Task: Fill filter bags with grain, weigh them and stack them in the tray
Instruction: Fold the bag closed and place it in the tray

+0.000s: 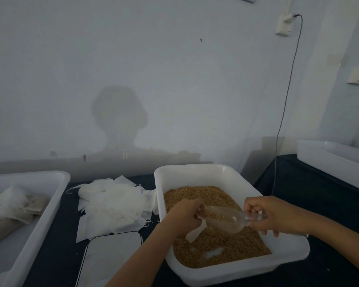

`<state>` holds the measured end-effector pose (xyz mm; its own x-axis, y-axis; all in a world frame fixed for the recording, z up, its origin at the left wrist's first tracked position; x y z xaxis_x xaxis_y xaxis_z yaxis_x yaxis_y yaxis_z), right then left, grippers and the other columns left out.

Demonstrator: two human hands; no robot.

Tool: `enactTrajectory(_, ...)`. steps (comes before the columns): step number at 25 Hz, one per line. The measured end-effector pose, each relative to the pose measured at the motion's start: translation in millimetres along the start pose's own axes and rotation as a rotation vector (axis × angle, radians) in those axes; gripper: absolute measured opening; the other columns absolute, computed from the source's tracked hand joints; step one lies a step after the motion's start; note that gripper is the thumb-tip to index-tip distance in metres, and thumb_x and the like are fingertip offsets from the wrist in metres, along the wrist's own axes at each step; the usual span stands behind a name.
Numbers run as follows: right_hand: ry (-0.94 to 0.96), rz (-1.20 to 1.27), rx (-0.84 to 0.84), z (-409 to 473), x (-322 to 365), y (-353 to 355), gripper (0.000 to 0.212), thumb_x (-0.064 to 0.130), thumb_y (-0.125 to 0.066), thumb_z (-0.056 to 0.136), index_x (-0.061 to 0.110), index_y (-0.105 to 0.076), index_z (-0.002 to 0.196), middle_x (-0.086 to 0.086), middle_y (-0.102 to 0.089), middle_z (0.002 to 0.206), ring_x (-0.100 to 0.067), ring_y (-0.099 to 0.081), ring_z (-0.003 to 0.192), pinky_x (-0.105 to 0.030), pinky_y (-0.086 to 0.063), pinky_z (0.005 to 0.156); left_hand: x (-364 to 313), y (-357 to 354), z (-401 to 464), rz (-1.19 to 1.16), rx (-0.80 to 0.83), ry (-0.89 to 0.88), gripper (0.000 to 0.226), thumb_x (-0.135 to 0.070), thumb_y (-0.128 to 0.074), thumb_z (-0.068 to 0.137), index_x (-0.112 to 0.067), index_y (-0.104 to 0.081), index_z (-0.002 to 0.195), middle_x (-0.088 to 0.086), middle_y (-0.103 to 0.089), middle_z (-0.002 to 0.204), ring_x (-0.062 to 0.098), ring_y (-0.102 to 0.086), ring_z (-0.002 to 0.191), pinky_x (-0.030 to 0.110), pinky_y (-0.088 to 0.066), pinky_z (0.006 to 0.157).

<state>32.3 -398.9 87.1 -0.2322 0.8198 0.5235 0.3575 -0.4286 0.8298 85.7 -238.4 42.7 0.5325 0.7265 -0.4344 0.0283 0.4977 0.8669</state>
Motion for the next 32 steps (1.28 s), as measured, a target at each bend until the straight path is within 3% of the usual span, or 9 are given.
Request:
enactTrajectory(3,0.001,-0.093,-0.005,3.8,8.5,4.7,0.009,0.017,-0.065,0.084,0.016,-0.059,0.090,0.001,-0.064,0.091,-0.001,-0.061,0.062,-0.015,-0.044,0.051,-0.7,-4.1,0.1,0.007,0.028,-0.011,0.030,-0.009,-0.055,0.082,-0.014,-0.053,0.111,0.005,-0.065,0.098,0.018,-0.057,0.085,0.028,-0.044,0.071)
enactTrajectory(7,-0.004,-0.222,0.000,5.2,19.1,14.2,0.011,0.018,-0.068,0.083,0.014,-0.061,0.090,0.002,-0.063,0.085,-0.001,-0.060,0.061,-0.013,-0.042,0.050,0.4,-6.2,-0.2,0.016,0.028,-0.018,0.028,-0.008,-0.049,0.086,-0.012,-0.049,0.114,0.003,-0.054,0.082,0.019,-0.050,0.077,0.033,-0.043,0.069)
enactTrajectory(11,-0.015,-0.423,-0.013,8.1,25.3,21.0,0.014,0.024,-0.070,0.082,0.017,-0.061,0.092,0.002,-0.065,0.088,-0.004,-0.059,0.070,-0.020,-0.048,0.063,-1.9,-5.0,0.8,-0.004,0.016,-0.047,0.028,-0.005,-0.048,0.088,-0.014,-0.050,0.115,0.000,-0.050,0.075,0.016,-0.045,0.071,0.033,-0.043,0.067)
enactTrajectory(17,0.010,-0.643,-0.004,19.1,52.8,29.8,0.015,0.026,-0.067,0.081,0.023,-0.061,0.094,0.005,-0.060,0.089,-0.007,-0.052,0.078,-0.026,-0.046,0.070,-0.3,-3.3,0.7,-0.099,-0.015,-0.055,0.028,-0.005,-0.049,0.088,-0.015,-0.043,0.113,-0.003,-0.045,0.068,0.011,-0.040,0.059,0.028,-0.036,0.059)
enactTrajectory(23,0.032,-0.855,-0.045,23.7,73.3,38.9,0.015,0.027,-0.064,0.080,0.025,-0.053,0.089,0.012,-0.046,0.075,-0.006,-0.042,0.068,-0.020,-0.030,0.054,8.3,-1.3,2.2,-0.196,-0.031,-0.009,0.023,-0.011,-0.051,0.089,-0.021,-0.038,0.106,-0.008,-0.041,0.064,0.007,-0.037,0.055,0.025,-0.032,0.055)
enactTrajectory(26,0.069,-0.966,-0.119,23.9,82.1,42.4,0.018,0.027,-0.062,0.080,0.021,-0.054,0.095,0.011,-0.040,0.072,-0.008,-0.041,0.066,-0.021,-0.025,0.050,9.2,0.6,1.5,-0.232,-0.036,0.003,0.020,-0.018,-0.054,0.092,-0.020,-0.039,0.105,-0.009,-0.041,0.064,0.005,-0.037,0.055,0.022,-0.032,0.054)
enactTrajectory(29,0.086,-0.975,-0.132,22.7,80.9,45.1,0.019,0.026,-0.061,0.079,0.022,-0.054,0.097,0.011,-0.041,0.072,-0.008,-0.041,0.064,-0.021,-0.025,0.049,13.4,2.0,0.9,-0.271,-0.033,0.048,0.021,-0.009,-0.052,0.090,-0.019,-0.038,0.103,-0.007,-0.041,0.067,0.008,-0.038,0.058,0.025,-0.034,0.058)
enactTrajectory(32,0.020,-0.855,-0.109,18.9,59.9,52.6,0.013,0.025,-0.062,0.079,0.025,-0.052,0.087,0.008,-0.051,0.079,-0.009,-0.046,0.068,-0.022,-0.031,0.054,20.9,6.8,-0.5,-0.271,-0.085,0.117,0.020,-0.003,-0.047,0.088,-0.013,-0.040,0.104,-0.003,-0.042,0.069,0.016,-0.042,0.064,0.030,-0.035,0.060)
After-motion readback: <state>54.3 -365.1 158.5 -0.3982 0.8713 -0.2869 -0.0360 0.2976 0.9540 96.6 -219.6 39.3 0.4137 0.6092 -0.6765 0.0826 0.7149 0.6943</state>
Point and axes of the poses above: each hand's wrist, its own z-axis towards the middle knuckle, its own y-axis out of the back of the hand, x = y × z, the point moved 10 cm from there along z, towards the middle knuckle
